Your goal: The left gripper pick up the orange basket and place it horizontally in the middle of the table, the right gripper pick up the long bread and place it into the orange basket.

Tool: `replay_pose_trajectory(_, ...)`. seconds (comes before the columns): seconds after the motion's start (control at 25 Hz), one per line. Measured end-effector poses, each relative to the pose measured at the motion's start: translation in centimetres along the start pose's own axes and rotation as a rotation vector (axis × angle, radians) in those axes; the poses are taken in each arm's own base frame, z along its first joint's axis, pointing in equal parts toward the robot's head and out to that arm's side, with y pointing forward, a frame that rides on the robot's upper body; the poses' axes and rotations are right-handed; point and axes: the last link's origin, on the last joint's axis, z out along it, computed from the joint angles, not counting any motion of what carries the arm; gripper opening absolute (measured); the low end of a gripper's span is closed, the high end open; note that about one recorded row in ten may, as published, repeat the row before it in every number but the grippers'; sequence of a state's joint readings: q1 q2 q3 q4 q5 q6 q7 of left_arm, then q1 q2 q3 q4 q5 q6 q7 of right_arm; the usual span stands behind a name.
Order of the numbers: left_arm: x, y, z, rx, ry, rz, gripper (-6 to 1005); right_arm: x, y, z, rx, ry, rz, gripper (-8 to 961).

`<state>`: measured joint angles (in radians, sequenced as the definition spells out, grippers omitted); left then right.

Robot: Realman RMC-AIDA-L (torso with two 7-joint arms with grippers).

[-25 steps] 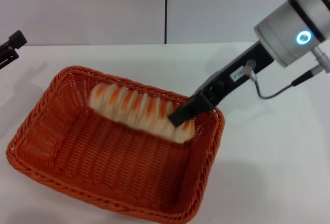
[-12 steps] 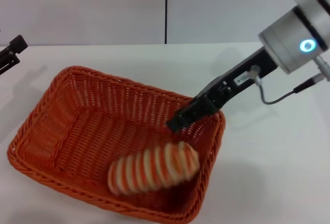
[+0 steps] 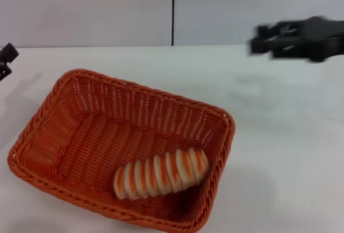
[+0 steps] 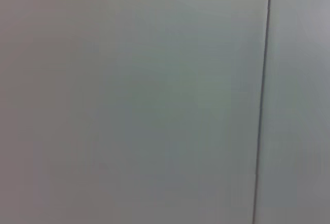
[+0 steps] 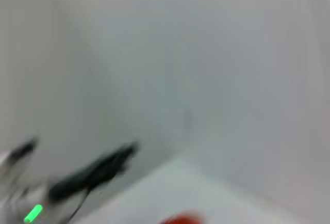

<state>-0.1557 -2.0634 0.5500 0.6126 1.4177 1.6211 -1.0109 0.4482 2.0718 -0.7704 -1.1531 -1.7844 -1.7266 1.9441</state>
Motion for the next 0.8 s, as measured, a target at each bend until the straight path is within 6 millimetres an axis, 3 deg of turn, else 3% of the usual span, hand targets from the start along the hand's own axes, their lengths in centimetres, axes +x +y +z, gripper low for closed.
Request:
replay_pose_trajectory(0.04, 0.0, 0.0, 0.0, 0.0, 0.0, 0.0, 834, 0.0, 0.0, 0.0, 0.0, 0.0, 0.0, 636)
replay_pose_trajectory(0.12, -0.7, 0.4, -0.8, 0.03, 0.017, 0.017, 834, 2.4, -1.2, -3.8, 0.132, -0.213, -0.036, 636)
replay_pose_trajectory(0.16, -0.7, 0.4, -0.8, 0.03, 0.017, 0.017, 834, 2.4, -1.2, -3.8, 0.132, -0.213, -0.036, 636)
replay_pose_trajectory(0.2, -1.3, 0.4, -1.4, 0.068, 0.027, 0.021, 834, 4.3, -1.7, -5.7, 0.223, -0.337, -0.057, 636)
replay_pose_trajectory(0.28, -1.6, 0.4, -1.7, 0.091, 0.032, 0.028, 834, 5.3, -1.9, -6.5, 0.269, -0.392, -0.075, 636)
replay_pose_trajectory(0.36, -1.9, 0.3, -2.4, 0.14, 0.044, 0.042, 834, 8.2, -2.1, -8.1, 0.401, -0.534, -0.128, 636)
replay_pose_trajectory(0.48, -2.3, 0.0, -4.0, 0.247, 0.069, 0.086, 834, 11.2, -1.8, -8.8, 0.566, -0.67, -0.195, 636)
replay_pose_trajectory(0.56, -2.4, -0.2, -4.9, 0.303, 0.081, 0.106, 834, 12.1, -1.7, -8.9, 0.625, -0.707, -0.207, 636)
replay_pose_trajectory(0.6, -2.5, -0.4, -5.9, 0.366, 0.09, 0.13, 834, 13.9, -1.3, -9.0, 0.769, -0.766, -0.237, 636)
replay_pose_trajectory(0.8, -2.8, -0.6, -7.5, 0.481, 0.105, 0.188, 834, 16.6, -0.7, -8.4, 1.006, -0.776, -0.274, 636)
